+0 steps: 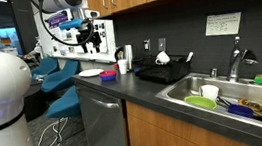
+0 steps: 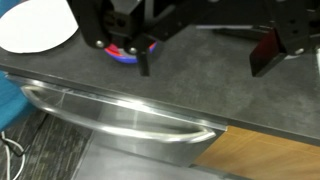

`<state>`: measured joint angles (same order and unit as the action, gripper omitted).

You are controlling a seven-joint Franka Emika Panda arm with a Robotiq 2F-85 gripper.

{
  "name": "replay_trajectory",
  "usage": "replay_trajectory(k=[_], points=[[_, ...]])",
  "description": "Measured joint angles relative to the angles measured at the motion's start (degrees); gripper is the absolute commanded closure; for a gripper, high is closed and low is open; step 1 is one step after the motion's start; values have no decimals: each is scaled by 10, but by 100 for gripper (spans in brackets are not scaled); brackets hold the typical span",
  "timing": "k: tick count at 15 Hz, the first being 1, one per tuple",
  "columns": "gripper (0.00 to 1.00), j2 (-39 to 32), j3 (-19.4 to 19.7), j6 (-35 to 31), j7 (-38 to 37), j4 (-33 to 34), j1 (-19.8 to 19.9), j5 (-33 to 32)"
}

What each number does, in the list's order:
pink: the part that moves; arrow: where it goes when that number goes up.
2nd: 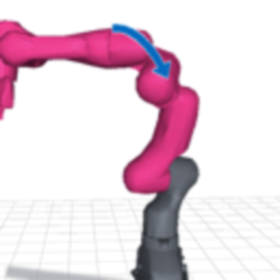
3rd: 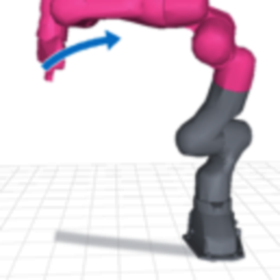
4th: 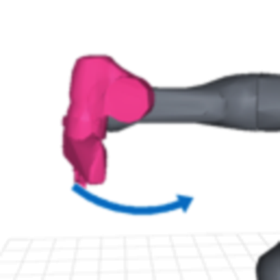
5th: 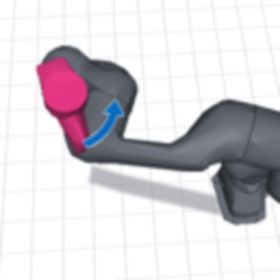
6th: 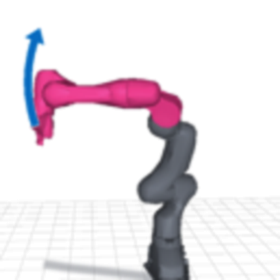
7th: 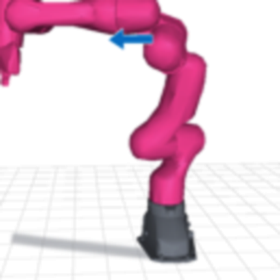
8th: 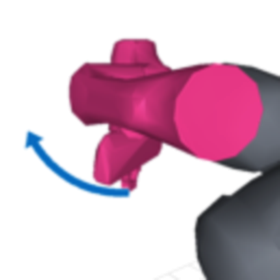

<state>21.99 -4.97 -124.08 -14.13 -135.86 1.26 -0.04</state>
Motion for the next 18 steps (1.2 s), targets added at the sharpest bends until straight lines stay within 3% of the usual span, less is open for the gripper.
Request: replay_trajectory(k=[4,7,13,18], points=[[0,-5,3,28,51,0,-44,85],[0,-7,2,27,72,-1,-62,108],[0,-16,0,-99,111,-36,-81,110],[0,-64,-1,-197,156,-58,-105,133]])
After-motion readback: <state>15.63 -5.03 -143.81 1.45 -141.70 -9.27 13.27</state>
